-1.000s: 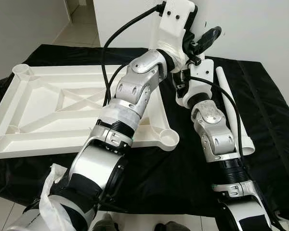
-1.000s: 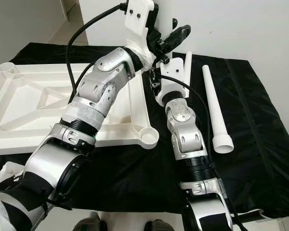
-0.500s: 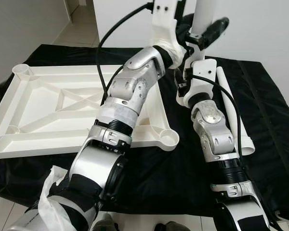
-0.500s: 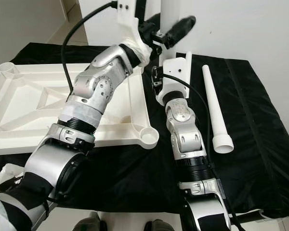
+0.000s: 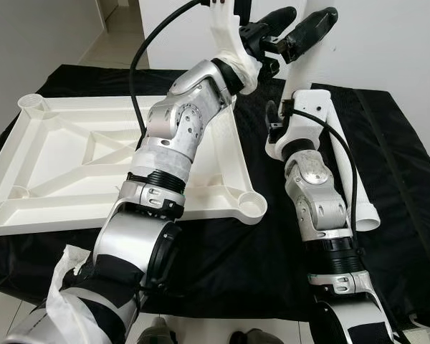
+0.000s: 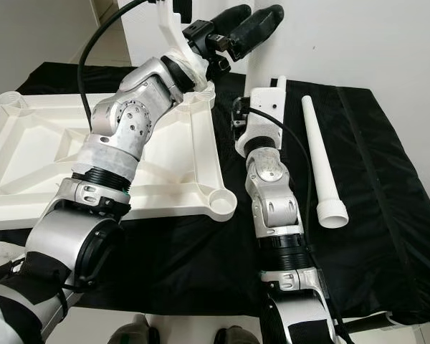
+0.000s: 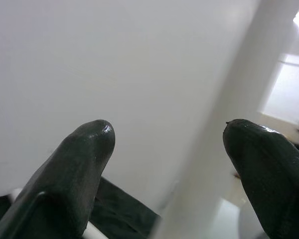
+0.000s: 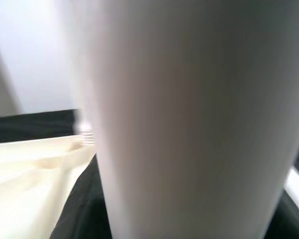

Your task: Building children table

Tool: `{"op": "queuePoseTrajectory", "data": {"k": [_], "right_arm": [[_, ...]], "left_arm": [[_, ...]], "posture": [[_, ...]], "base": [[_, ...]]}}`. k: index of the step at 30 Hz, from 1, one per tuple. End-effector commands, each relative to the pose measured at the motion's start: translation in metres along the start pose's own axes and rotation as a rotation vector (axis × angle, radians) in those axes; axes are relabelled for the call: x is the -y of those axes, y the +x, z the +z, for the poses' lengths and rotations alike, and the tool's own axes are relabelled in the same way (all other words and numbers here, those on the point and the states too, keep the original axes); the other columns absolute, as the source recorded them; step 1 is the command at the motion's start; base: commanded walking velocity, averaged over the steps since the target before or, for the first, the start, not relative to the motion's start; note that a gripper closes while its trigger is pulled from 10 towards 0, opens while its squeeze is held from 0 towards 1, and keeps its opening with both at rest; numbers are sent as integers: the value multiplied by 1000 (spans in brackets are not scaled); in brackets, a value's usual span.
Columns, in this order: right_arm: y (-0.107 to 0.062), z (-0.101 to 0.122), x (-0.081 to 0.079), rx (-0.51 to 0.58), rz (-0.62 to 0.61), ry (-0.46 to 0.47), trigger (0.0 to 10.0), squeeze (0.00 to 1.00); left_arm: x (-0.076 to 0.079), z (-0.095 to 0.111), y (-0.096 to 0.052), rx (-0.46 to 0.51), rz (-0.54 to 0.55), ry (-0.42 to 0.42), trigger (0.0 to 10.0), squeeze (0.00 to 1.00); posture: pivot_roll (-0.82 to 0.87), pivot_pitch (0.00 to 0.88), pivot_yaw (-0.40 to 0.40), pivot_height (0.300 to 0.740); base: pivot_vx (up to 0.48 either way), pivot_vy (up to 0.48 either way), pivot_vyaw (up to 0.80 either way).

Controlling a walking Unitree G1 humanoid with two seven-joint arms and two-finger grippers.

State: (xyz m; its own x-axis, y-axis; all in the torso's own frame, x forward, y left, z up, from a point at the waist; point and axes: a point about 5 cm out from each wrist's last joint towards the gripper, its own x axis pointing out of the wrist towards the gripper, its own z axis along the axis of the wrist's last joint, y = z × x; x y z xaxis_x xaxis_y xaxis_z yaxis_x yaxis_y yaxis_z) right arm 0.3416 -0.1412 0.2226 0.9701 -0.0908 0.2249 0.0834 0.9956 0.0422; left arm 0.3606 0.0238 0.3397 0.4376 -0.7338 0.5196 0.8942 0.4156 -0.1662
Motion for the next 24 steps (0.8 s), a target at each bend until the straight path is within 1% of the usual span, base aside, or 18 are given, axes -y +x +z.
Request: {"op": "queuePoseTrajectory", "data": {"k": [1, 2, 3, 4, 5, 6, 7, 8, 9, 10, 11, 12, 13, 14, 17, 18, 21, 24], "right_arm": [[-3, -5, 9, -13, -51, 17, 10000, 0], [-3, -5, 9, -13, -51, 17, 10000, 0], [-5, -7, 12, -16, -74, 17, 10000, 0], [-7, -11, 16, -30, -95, 21, 10000, 0], [-7, -11, 16, -30, -95, 21, 10000, 0], [-10, -15, 19, -43, -113, 8, 10000, 0], [-10, -15, 19, -43, -113, 8, 10000, 0], [-13, -19, 23, -57, -123, -1, 10000, 0], [-15, -21, 26, -66, -127, -7, 10000, 0], [-15, -21, 26, -66, -127, -7, 10000, 0], [-19, -24, 30, -57, -108, -56, 10000, 0], [-19, -24, 30, -57, -108, -56, 10000, 0], [-20, -24, 31, -50, -88, -83, 10000, 0], [-20, -24, 31, -50, -88, -83, 10000, 0], [-23, -23, 32, -9, -72, -146, 10000, 0], [-25, -22, 31, 13, -69, -166, 10000, 0], [-26, -21, 31, 28, -66, -178, 10000, 0], [-32, -20, 29, 56, -49, -165, 10000, 0]], "left_arm": [[-2, 5, -4, 23, -4, -11, 10000, 0], [-2, 5, -4, 23, -4, -11, 10000, 0], [-7, 5, -6, 17, 26, -4, 10000, 0], [-18, 3, -9, 0, 110, -7, 10000, 0], [-18, 3, -9, 0, 110, -7, 10000, 0], [-29, 0, -12, -34, 192, 9, 10000, 0], [-29, 0, -12, -34, 192, 9, 10000, 0], [-37, -3, -17, -66, 250, 40, 10000, 0], [-42, -4, -20, -87, 278, 60, 10000, 0], [-42, -4, -20, -87, 278, 60, 10000, 0], [-57, -10, -33, -137, 383, 102, 10000, 0], [-57, -10, -33, -137, 383, 102, 10000, 0], [-62, -13, -39, -156, 427, 104, 10000, 0], [-62, -13, -39, -156, 427, 104, 10000, 0], [-71, -25, -54, -213, 497, 127, 10000, 0], [-74, -29, -59, -230, 513, 151, 10000, 0], [-76, -31, -62, -240, 521, 166, 10000, 0], [-81, -39, -70, -303, 556, 197, 10000, 0]], "posture": [[1, 0, -25, 740], [1, 0, -25, 740], [4, 0, -23, 740], [4, 0, -17, 740], [4, 0, -17, 740], [7, 0, -10, 740], [7, 0, -10, 740], [8, 0, 3, 740], [8, 0, 3, 740], [8, 0, 3, 740], [3, 0, 56, 740], [3, 0, 56, 740], [-1, 0, 68, 740], [-1, 0, 68, 740], [-7, 0, 98, 740], [-7, 0, 105, 740], [-6, 0, 109, 740], [0, 0, 138, 740]], "base": [[0, 0, 0], [0, 0, 0], [0, 0, 0], [0, 0, 0], [0, 0, 0], [0, 0, 0], [0, 0, 0], [0, 0, 0], [0, 0, 0], [0, 0, 0], [0, 0, 0], [0, 0, 0], [0, 0, 0], [0, 0, 0], [0, 0, 0], [0, 0, 0], [0, 0, 0], [0, 0, 0]]}}
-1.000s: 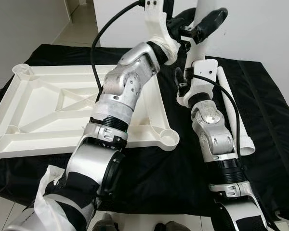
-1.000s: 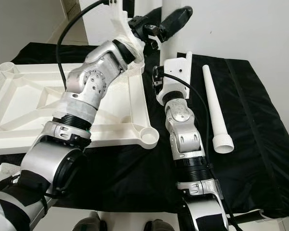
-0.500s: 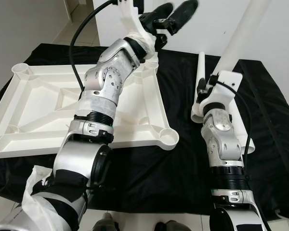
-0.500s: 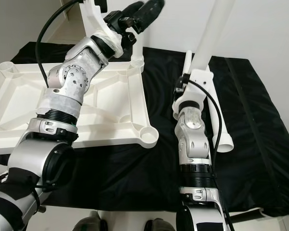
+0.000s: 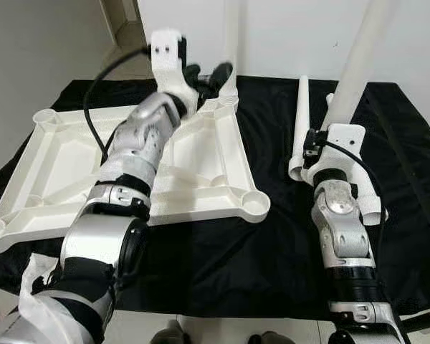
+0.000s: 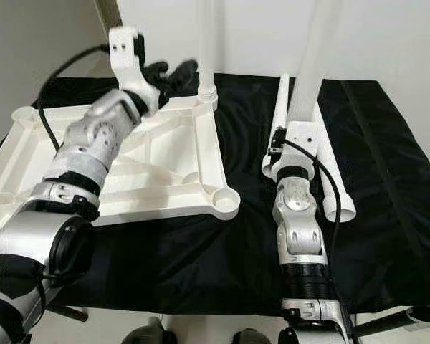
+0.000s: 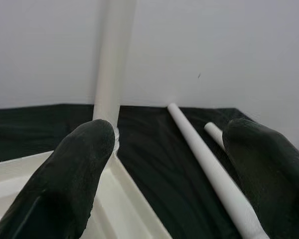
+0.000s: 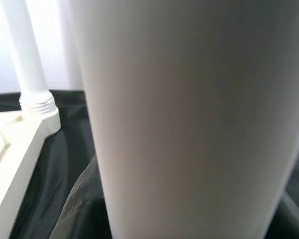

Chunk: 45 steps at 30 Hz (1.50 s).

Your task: Building children table

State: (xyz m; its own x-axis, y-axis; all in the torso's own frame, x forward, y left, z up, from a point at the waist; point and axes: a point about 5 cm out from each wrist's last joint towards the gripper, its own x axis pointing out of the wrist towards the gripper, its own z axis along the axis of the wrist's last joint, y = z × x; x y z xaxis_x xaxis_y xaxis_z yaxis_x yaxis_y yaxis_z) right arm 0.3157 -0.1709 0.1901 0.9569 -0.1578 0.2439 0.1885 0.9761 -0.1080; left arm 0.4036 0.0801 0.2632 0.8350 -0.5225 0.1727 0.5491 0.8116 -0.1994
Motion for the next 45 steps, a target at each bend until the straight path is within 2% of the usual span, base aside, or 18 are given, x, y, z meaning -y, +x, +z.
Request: {"op": "queuePoseTrajectory", "data": {"k": [1, 10, 12, 16, 18, 22, 25, 27, 32, 36, 41, 42, 44, 45], "right_arm": [[-5, 6, -3, 50, 24, 11, 10000, 0], [-8, 14, -4, 126, 64, 14, 10000, 0], [-8, 17, -4, 154, 80, 19, 10000, 0], [-9, 15, -4, 163, 88, 3, 10000, 0], [-9, 14, -3, 162, 84, 11, 10000, 0], [-9, 10, -1, 156, 46, 46, 10000, 0], [-10, 7, -3, 150, 46, 51, 10000, 0], [-12, 5, -4, 138, 40, 87, 10000, 0], [-16, 3, -1, 127, -9, 124, 10000, 0], [-27, 3, 0, 109, -39, 120, 10000, 0], [-34, 7, 3, 117, -47, 104, 10000, 0], [-36, 8, 5, 118, -57, 93, 10000, 0], [-41, 6, 11, 101, -79, 81, 10000, 0], [-43, 5, 13, 95, -81, 75, 10000, 0]], "left_arm": [[-11, -6, -5, -39, 59, 55, 10000, 0], [-16, -7, -7, -37, 72, 125, 10000, 0], [-17, -7, -9, -23, 70, 195, 10000, 0], [-18, -13, -12, -26, 55, 261, 10000, 0], [-20, -16, -14, -31, 60, 249, 10000, 0], [-38, -27, -23, -53, 117, 187, 10000, 0], [-38, -27, -23, -42, 113, 184, 10000, 0], [-35, -26, -24, -14, 75, 133, 10000, 0], [-35, -28, -29, 50, 105, 201, 10000, 0], [-37, -39, -40, 105, 158, 130, 10000, 0], [-37, -44, -49, 134, 165, 120, 10000, 0], [-39, -45, -53, 152, 180, 138, 10000, 0], [-35, -44, -64, 188, 137, 200, 10000, 0], [-32, -45, -67, 200, 118, 201, 10000, 0]], "posture": [[0, 0, 144, 740], [1, 0, 167, 740], [-12, 0, 157, 740], [-17, 0, 156, 740], [-18, 0, 151, 740], [-29, 0, 132, 740], [-27, 0, 126, 740], [-15, 0, 103, 740], [-3, 0, 84, 740], [16, 0, 34, 740], [25, 0, 12, 740], [21, 0, -1, 740], [14, 3, -13, 740], [17, 5, -22, 740]], "base": [[0, 0, 0], [0, 0, 0], [0, 0, 0], [0, 0, 0], [0, 0, 0], [0, 0, 0], [0, 0, 0], [0, 0, 0], [0, 0, 0], [0, 0, 0], [0, 0, 0], [0, 0, 0], [0, 0, 0], [0, 0, 0]]}}
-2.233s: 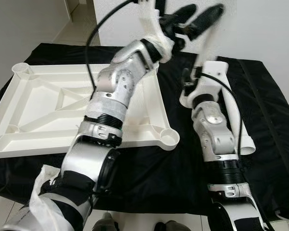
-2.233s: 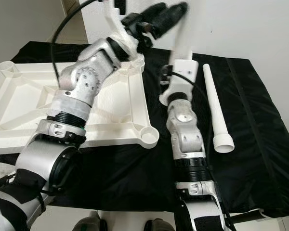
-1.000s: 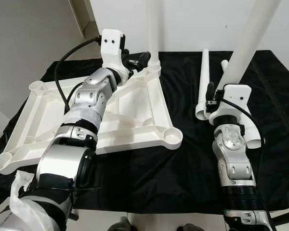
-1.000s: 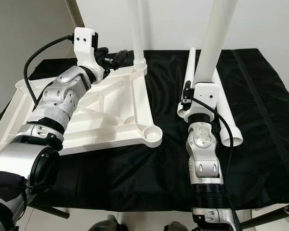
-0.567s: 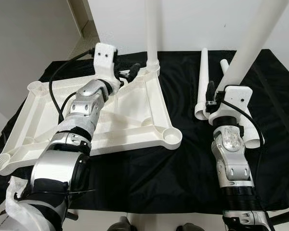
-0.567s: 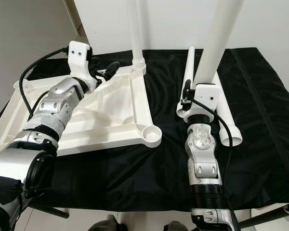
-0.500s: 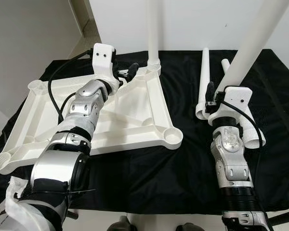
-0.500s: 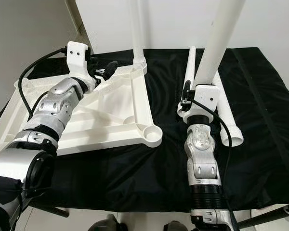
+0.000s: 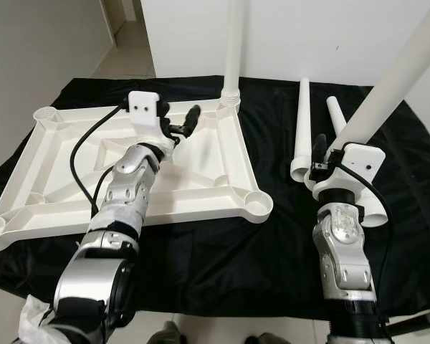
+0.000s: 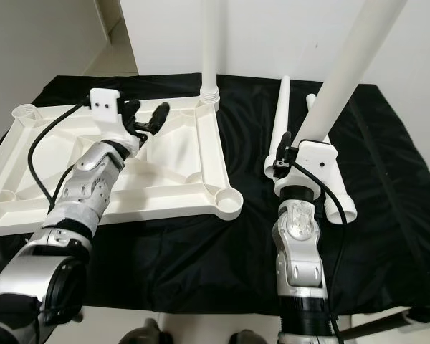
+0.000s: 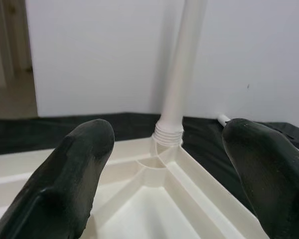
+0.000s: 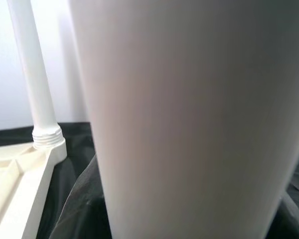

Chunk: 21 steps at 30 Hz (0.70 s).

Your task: Building children table

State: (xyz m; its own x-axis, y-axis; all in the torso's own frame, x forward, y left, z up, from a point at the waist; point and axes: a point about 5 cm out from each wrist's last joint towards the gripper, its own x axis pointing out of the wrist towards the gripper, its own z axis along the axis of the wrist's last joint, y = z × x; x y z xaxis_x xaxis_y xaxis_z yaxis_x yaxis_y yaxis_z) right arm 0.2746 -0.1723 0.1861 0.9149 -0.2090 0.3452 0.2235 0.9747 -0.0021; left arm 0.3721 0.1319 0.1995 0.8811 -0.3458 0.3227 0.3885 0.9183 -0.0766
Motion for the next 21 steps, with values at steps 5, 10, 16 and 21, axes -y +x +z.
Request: {"op": "queuePoseTrajectory", "data": {"k": [5, 10, 16, 21], "right_arm": [[-8, -1, 5, -12, -10, -31, 10000, 0], [-19, -5, 7, -26, -18, -39, 10000, 0], [-31, -18, 8, -67, -43, -51, 10000, 0], [-34, -27, 10, -84, -41, -70, 10000, 0]], "left_arm": [[8, 2, -7, 29, -45, -1, 10000, 0], [10, -2, -13, 26, 4, -3, 10000, 0], [10, -11, -15, -14, 55, -29, 10000, 0], [11, -25, -21, -59, 29, -19, 10000, 0]], "posture": [[13, 5, -17, 740], [15, 0, 10, 740], [9, 0, 44, 740], [8, 0, 48, 740]], "base": [[0, 0, 0], [0, 0, 0], [0, 0, 0], [0, 0, 0]]}}
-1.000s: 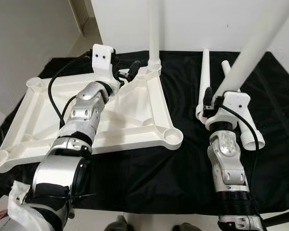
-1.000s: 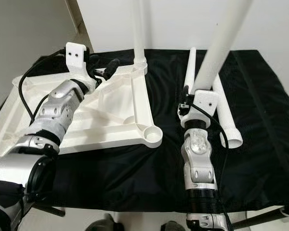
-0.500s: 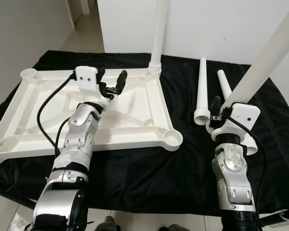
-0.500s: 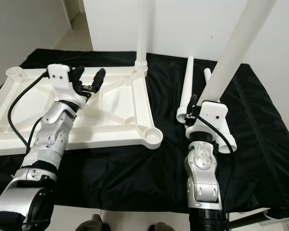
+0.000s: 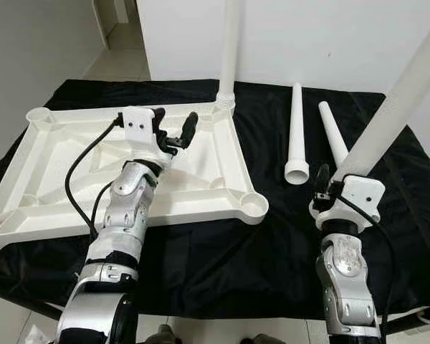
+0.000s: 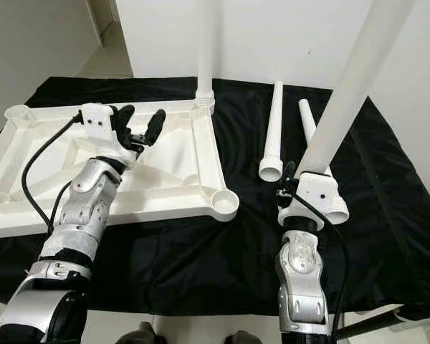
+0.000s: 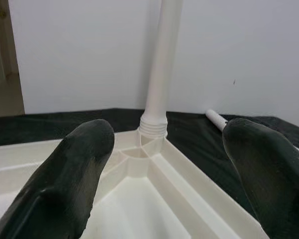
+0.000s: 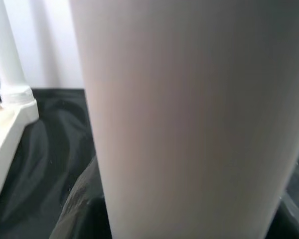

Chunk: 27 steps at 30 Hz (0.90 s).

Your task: Building children table

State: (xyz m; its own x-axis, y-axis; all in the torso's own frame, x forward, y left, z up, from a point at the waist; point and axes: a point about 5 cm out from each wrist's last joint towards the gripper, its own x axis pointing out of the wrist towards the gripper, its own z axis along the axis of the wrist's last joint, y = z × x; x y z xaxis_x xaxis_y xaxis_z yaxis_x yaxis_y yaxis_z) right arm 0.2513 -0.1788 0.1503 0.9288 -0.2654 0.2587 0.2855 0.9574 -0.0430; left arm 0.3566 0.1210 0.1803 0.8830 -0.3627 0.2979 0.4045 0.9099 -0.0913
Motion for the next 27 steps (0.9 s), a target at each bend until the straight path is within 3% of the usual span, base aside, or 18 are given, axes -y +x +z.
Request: {"op": "queuePoseTrajectory", "data": {"k": [1, 7, 10, 16, 18, 22, 24, 27], "right_arm": [[0, -2, -1, 5, 6, -25, 10000, 0], [8, 2, -3, 29, 35, -40, 10000, 0], [9, 3, -3, 34, 37, -40, 10000, 0], [7, 0, -4, 31, 47, -40, 10000, 0], [6, 0, -5, 32, 51, -38, 10000, 0], [5, -1, -6, 29, 52, -38, 10000, 0], [5, -1, -7, 25, 47, -34, 10000, 0], [4, -2, -7, 21, 40, -29, 10000, 0]], "left_arm": [[-2, -15, -6, -57, 29, 2, 10000, 0], [0, -33, -18, -138, -6, 25, 10000, 0], [-2, -30, -18, -131, -2, 12, 10000, 0], [-4, -18, -20, -70, 36, 82, 10000, 0], [-8, -19, -23, -88, 99, 127, 10000, 0], [-10, -22, -25, -115, 160, 101, 10000, 0], [-15, -30, -31, -170, 277, 110, 10000, 0], [-21, -32, -35, -196, 366, 118, 10000, 0]], "posture": [[9, 0, 50, 740], [4, 0, 58, 740], [5, 0, 56, 740], [15, 0, 44, 740], [18, 0, 38, 740], [19, 0, 35, 740], [19, 0, 30, 740], [18, 0, 28, 740]], "base": [[0, 0, 0], [0, 0, 0], [0, 0, 0], [0, 0, 0], [0, 0, 0], [0, 0, 0], [0, 0, 0], [0, 0, 0]]}}
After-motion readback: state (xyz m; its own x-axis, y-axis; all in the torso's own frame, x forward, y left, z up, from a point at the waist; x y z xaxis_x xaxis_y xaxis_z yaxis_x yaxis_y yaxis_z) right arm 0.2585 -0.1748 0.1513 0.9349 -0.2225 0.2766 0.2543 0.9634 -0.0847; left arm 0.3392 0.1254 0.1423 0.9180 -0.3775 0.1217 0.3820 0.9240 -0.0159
